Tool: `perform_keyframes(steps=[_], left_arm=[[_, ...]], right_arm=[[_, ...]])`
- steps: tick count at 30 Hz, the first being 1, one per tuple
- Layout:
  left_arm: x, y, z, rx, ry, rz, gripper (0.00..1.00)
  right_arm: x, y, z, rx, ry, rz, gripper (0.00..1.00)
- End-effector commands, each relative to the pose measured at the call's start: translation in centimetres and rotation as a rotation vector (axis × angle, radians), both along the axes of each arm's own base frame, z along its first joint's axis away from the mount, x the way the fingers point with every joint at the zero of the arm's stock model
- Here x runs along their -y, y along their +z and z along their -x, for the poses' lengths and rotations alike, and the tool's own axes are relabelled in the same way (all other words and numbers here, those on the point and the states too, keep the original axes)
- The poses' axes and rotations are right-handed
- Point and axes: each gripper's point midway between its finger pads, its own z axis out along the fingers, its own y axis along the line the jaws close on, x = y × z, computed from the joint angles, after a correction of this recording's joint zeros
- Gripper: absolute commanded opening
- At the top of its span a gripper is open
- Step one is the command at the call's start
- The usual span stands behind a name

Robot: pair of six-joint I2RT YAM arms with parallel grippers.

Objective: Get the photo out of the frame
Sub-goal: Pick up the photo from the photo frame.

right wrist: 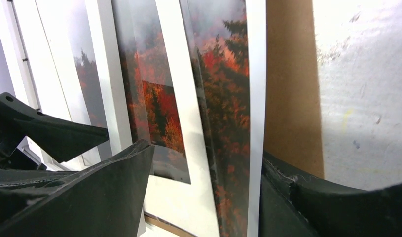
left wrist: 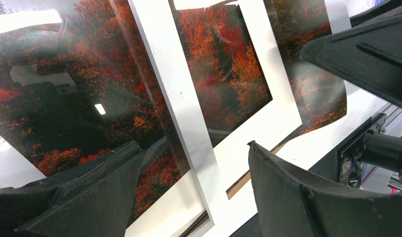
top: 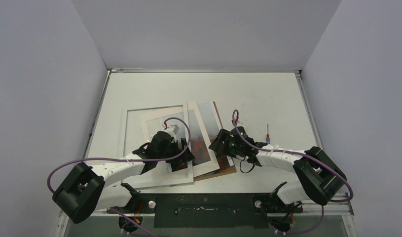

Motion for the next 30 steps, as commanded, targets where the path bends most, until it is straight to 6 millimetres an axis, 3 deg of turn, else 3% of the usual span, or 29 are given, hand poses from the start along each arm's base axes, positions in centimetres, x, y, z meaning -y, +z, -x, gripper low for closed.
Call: perform_keyframes(steps=[1,7,12,16,18,22,25,30], left_arm=[[-2.9,-3.7,3.5,-0.165,-0.008,-0.151,0.77],[-2.8,-3.4,3.2,-0.159,-0.004,-0.153,0.77],[-2.6,-2.3,2.7,-0.143,0.005,-0.151,0.77],[-2.8,-1.1,2.2,-0.113,0.018,-0.149,0.77],[-3.0,-0.8,2.1,-0.107,0.024,-0.148,0.78],[-3.1,-0.6,2.0,-0.108,0.028,-0.151,0.77],[-3.0,-0.3,1.8,-0.104,0.027,-0.144,0.77],[-2.9,1.0,1.5,-0.083,0.028,-0.134,0.77]], right_arm=[[-0.7,3.0,-2.2,0.108,0.069,-0.033,0.65],[-2.5,2.7,-1.3,0.038,0.203,-0.121,0.55],[-2.1,0.8,-1.6,-0.021,0.172,-0.121,0.15],[-2.1,1.3,-2.0,-0.023,0.158,-0.161,0.16],[-1.9,1.5,-2.1,-0.023,0.154,-0.159,0.27],[-1.4,1.8,-2.5,-0.021,0.137,-0.169,0.32],[-1.6,2.1,-2.6,-0.024,0.131,-0.203,0.18],[-0.7,3.1,-2.8,-0.005,0.104,-0.222,0.16]])
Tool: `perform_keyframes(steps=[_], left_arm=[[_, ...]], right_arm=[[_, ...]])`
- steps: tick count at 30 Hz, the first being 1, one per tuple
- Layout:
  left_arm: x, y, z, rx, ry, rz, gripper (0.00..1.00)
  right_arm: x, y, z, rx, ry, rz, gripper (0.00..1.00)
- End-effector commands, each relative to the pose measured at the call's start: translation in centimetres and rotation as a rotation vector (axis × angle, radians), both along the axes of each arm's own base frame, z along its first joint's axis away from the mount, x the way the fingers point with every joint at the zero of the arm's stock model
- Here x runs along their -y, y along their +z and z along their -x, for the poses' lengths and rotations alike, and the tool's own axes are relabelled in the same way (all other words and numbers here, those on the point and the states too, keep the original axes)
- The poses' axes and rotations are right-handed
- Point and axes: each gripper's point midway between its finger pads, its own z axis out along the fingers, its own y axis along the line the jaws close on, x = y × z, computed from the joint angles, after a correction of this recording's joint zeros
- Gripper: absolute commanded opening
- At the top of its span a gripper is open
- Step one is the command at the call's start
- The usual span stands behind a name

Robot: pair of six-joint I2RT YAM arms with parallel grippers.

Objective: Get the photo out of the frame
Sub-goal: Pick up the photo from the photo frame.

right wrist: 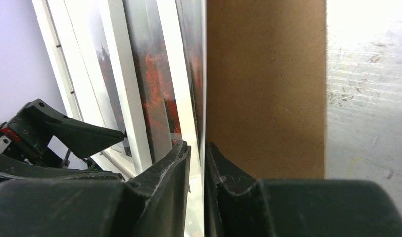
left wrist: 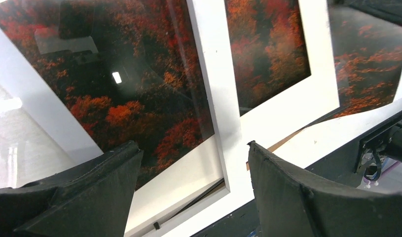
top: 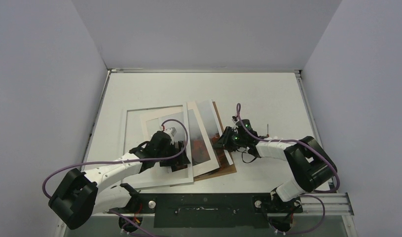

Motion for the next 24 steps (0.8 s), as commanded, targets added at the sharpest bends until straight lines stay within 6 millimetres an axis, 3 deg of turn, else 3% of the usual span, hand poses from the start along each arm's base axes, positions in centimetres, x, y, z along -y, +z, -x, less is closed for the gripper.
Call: perform_keyframes(steps=[1,3,6,12,15,24], left_arm=[[-0.6,1.4,-0.4,0.018,0.005,-0.025,0.77],[-0.6,1.8,-0.5,0.027,0.008,-0.017,0.78],[-0.4,2.2,-0.7,0.029,0.006,-0.009,0.78],[-0.3,3.9,-1.2,0.063,0.013,0.012,0.78],[-0.8,4.8,-1.6,0.08,0.026,0.004,0.79],[-2.3,7.5,-3.0,0.125,0.077,0.039,0.84]], right_arm=[[-0.1,3.5,-1.3,0.104,-0.017,-0.076,0.19],[0.3,3.9,-1.3,0.109,-0.028,-0.068,0.18],[0.3,4.3,-1.3,0.11,-0.023,-0.072,0.0],[1.0,5.1,-1.2,0.132,-0.018,-0.02,0.0],[4.2,5.2,-0.8,0.139,-0.058,0.174,0.0],[12.9,14.5,-0.8,0.335,-0.207,0.549,0.0]])
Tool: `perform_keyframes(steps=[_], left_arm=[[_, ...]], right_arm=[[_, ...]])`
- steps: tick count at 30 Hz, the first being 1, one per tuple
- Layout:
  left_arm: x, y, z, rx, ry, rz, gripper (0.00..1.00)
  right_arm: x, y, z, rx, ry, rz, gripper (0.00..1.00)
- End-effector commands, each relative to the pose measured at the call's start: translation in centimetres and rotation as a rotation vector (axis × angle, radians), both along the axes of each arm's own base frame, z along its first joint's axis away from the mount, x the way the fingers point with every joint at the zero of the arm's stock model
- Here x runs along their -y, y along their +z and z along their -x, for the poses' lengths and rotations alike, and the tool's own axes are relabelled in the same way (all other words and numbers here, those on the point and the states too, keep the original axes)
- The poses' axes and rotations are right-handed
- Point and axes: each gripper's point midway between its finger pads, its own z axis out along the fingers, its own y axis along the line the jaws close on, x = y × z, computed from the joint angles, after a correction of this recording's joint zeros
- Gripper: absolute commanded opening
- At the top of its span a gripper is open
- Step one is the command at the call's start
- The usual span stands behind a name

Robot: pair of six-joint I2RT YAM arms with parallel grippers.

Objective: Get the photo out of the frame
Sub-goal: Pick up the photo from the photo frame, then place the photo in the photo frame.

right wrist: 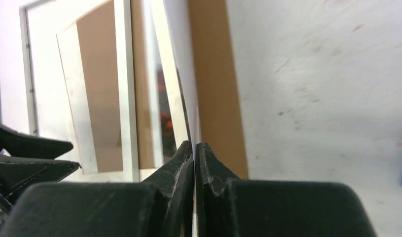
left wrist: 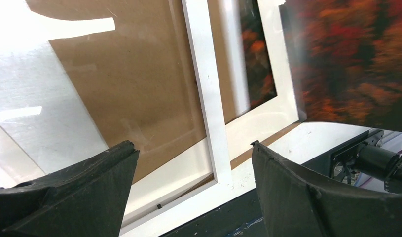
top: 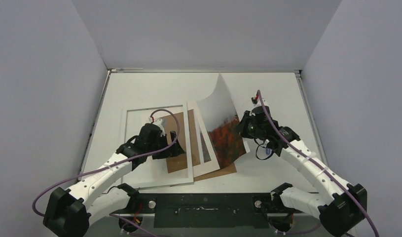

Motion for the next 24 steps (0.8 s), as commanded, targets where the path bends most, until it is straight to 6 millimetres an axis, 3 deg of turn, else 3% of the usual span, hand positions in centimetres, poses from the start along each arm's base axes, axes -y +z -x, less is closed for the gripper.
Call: perform_keyframes(steps=[1,5,11,19,22,24], left_arm=[[-0.2,2.6,-1.1,0.056,0.002,0.026,0.85],[-0.9,3.2,-1.6,0.066,0.036,0.013,0.88],[-3.3,4.3,-2.7,0.113,0.174,-0.031,0.94],[-7.7,8.1,-3.0,0.223,0.355,-0.097,0.97],[-9.0,9.1,-2.9,0.247,0.407,-0.115,0.97],[-10.1,10.1,-2.5,0.27,0.447,-0.128,0.97]], right_arm=[[6.3,4.9,0.4,0.102,-0.124,0.263,0.0],[6.0,11.0,1.1,0.206,-0.083,0.198,0.0],[-1.6,18.8,1.9,0.296,0.156,-0.154,0.0],[-9.3,24.5,2.0,0.347,0.361,-0.445,0.0],[-10.4,26.8,2.8,0.401,0.433,-0.473,0.0],[-9.7,26.0,2.0,0.39,0.378,-0.444,0.0]])
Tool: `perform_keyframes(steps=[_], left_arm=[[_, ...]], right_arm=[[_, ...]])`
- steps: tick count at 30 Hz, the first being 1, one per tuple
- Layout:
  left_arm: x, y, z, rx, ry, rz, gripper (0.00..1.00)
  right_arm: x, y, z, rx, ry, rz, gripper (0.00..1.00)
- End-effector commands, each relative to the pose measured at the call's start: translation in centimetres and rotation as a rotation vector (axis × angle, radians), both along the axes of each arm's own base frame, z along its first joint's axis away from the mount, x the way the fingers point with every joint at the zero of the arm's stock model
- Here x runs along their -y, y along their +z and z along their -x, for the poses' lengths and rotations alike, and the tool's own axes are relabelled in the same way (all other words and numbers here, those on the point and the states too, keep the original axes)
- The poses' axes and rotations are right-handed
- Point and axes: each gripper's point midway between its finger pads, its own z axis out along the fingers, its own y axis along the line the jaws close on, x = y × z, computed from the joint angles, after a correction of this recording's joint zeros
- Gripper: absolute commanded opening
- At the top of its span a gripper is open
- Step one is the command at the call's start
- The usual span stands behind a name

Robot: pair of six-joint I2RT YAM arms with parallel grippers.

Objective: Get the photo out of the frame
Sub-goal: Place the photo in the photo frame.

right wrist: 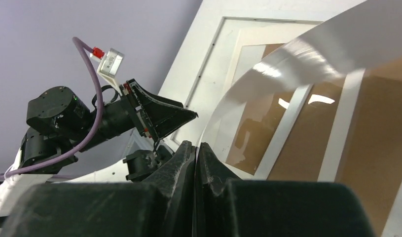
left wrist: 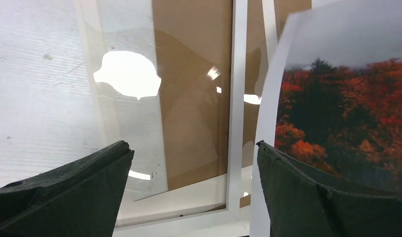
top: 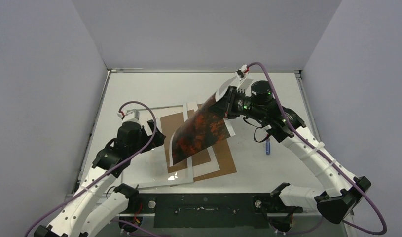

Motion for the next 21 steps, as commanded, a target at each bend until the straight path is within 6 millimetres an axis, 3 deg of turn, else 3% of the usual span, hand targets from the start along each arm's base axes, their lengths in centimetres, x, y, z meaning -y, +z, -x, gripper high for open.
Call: perform_keyframes(steps=[1,4,6,7,8,11,13,15,18,21], left_arm=[[-3.1,3.0,0.3,0.069,0.134,-0.044,0.97],[-4.4,5.2,0.7,0.141,0.161,-0.064,0.97],[-4.8,5.9,1.0,0.165,0.158,-0.073,0.97],[-4.8,6.1,1.1,0.172,0.154,-0.073,0.97],[-4.7,6.0,1.1,0.17,0.148,-0.072,0.97],[-3.7,5.5,0.9,0.158,0.109,-0.046,0.97],[-2.3,4.8,0.5,0.142,0.051,-0.022,0.97],[-1.1,4.0,0.3,0.11,-0.008,-0.009,0.97],[0.5,2.8,0.2,0.052,-0.09,-0.002,0.97],[1.9,2.0,0.1,0.017,-0.159,0.013,0.97]], right_arm=[[0.0,5.8,0.6,0.122,0.011,-0.136,0.0],[1.1,3.0,2.0,0.111,0.004,-0.15,0.0],[3.2,-1.8,2.2,0.013,-0.103,-0.098,0.0],[3.8,-5.7,2.4,-0.067,-0.148,-0.095,0.0],[4.0,-8.0,2.5,-0.124,-0.181,-0.138,0.0],[3.9,-12.3,2.5,-0.271,-0.274,-0.397,0.0],[4.1,-15.6,2.6,-0.367,-0.32,-0.468,0.0],[4.6,-19.2,3.1,-0.437,-0.356,-0.41,0.0],[5.7,-21.3,3.1,-0.428,-0.408,-0.352,0.0],[8.3,-24.6,3.6,-0.44,-0.499,-0.115,0.02]])
